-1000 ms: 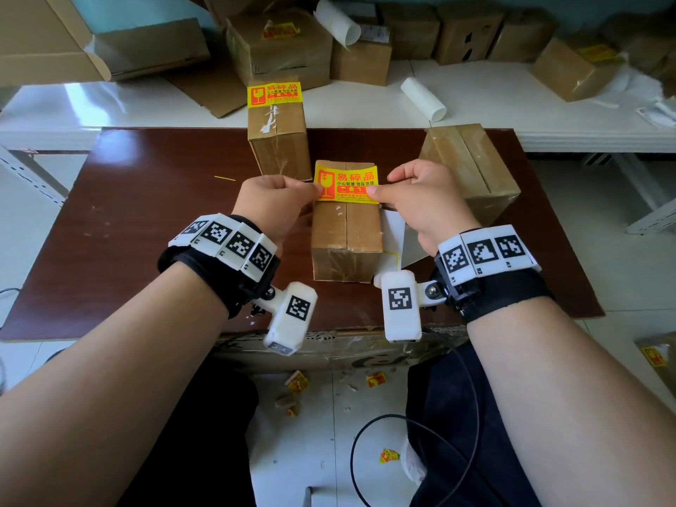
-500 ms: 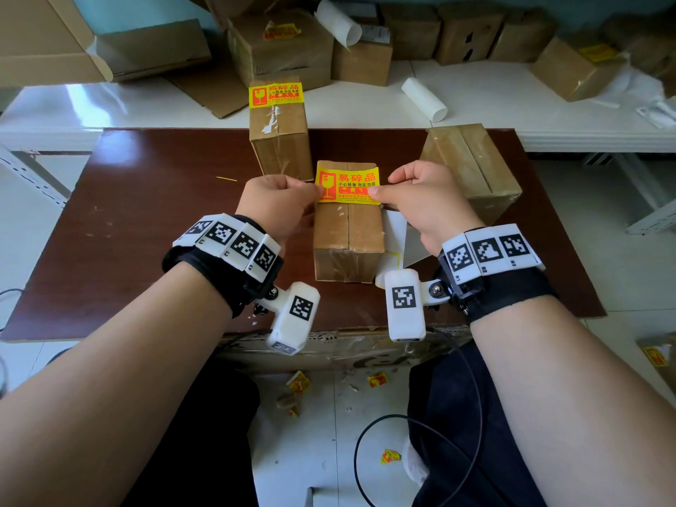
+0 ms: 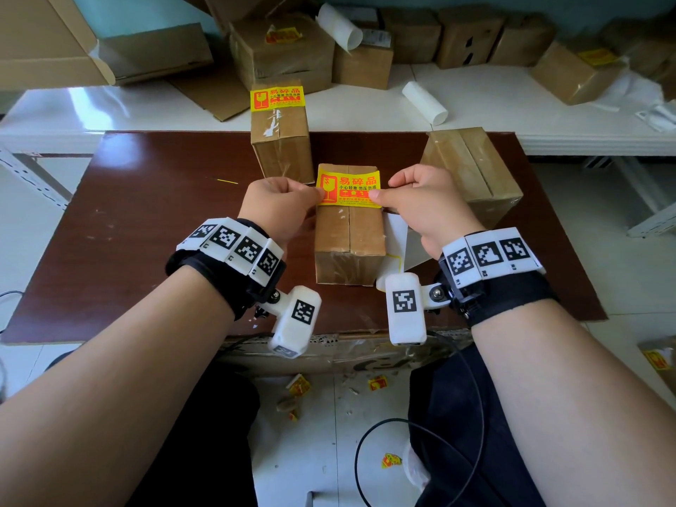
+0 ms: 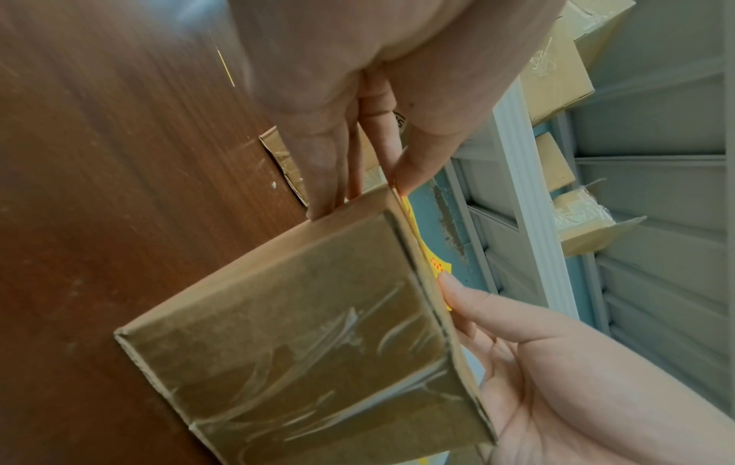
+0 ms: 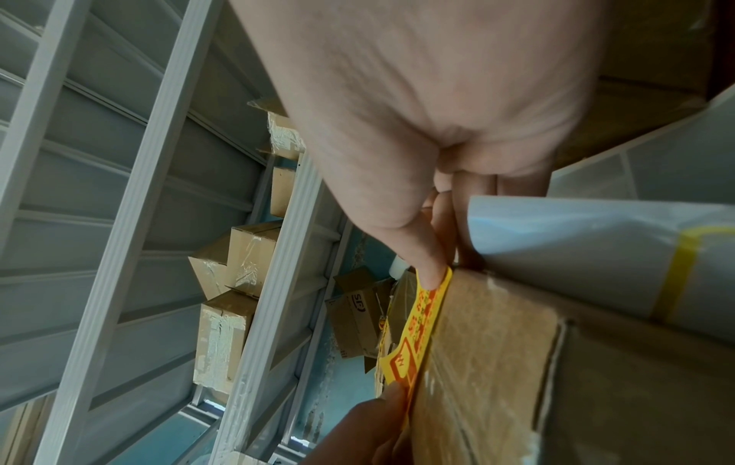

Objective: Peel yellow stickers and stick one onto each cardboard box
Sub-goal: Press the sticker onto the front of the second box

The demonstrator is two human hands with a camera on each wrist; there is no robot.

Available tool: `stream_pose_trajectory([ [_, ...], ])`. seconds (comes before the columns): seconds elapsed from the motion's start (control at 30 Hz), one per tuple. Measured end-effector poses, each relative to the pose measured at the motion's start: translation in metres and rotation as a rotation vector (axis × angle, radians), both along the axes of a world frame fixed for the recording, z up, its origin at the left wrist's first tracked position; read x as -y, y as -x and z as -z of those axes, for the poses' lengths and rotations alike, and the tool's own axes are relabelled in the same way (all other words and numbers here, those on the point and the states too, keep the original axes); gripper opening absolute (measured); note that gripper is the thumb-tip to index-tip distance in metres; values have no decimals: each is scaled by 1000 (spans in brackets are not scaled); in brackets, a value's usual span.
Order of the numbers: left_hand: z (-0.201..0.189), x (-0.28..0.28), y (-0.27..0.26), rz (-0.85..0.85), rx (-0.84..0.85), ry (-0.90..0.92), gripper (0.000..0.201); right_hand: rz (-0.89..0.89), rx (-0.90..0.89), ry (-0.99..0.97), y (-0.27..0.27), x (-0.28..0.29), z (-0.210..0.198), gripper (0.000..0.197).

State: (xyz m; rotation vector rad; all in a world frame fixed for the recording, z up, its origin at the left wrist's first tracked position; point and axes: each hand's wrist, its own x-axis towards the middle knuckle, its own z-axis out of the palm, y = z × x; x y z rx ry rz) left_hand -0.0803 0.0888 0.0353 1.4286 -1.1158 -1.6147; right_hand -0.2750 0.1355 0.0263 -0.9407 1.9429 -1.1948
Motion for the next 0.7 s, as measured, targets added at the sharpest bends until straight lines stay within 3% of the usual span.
stream_pose_trajectory([
  [0.7,-1,-2,1,-18,107,74,25,-16,-15,1,2,1,1,31],
])
